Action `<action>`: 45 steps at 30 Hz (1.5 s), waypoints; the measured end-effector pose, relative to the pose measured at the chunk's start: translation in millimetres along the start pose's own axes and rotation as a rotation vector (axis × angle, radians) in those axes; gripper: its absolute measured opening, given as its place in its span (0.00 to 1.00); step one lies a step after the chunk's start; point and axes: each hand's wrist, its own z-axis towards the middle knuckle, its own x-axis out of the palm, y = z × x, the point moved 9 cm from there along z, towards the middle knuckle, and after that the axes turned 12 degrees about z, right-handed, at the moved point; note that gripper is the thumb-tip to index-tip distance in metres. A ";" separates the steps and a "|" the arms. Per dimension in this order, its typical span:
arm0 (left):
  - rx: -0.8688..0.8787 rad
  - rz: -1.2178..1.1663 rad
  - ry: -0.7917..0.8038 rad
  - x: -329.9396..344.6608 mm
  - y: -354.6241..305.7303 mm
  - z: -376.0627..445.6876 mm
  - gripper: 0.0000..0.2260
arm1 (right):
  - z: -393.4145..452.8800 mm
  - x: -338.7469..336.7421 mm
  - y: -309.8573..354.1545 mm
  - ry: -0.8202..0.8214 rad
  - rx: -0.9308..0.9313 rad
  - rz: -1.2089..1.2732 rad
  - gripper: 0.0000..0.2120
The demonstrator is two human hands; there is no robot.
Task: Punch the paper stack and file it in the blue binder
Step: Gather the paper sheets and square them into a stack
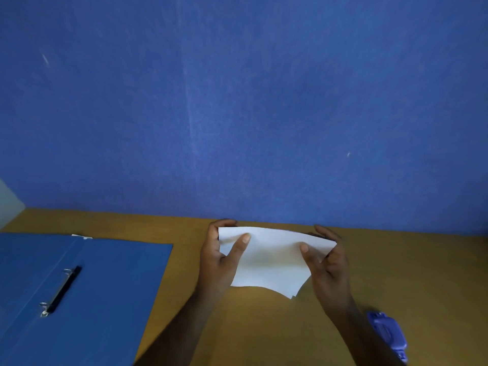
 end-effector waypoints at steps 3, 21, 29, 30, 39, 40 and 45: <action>0.046 0.014 -0.007 2.2 -12.2 -1.6 0.09 | 2.2 -0.8 4.6 -0.012 -0.055 -0.042 0.15; -0.087 0.047 0.058 11.7 29.9 -17.7 0.18 | -19.7 -3.8 -65.0 0.052 0.195 -0.071 0.17; -0.196 0.144 0.099 17.9 74.5 -26.5 0.19 | -28.9 -6.9 -95.3 0.079 0.278 -0.114 0.28; -0.208 0.156 0.107 19.0 80.5 -27.6 0.20 | -29.2 -7.4 -97.4 0.084 0.283 -0.137 0.28; -0.230 0.270 0.119 18.5 101.0 -26.4 0.18 | -23.2 -15.4 -106.2 0.040 0.286 -0.227 0.09; -0.235 0.272 0.130 18.6 101.6 -25.1 0.19 | -21.7 -17.7 -106.0 0.021 0.306 -0.188 0.08; -0.306 0.313 0.245 28.1 117.9 -26.6 0.28 | -20.2 -29.9 -115.5 0.003 0.468 -0.024 0.06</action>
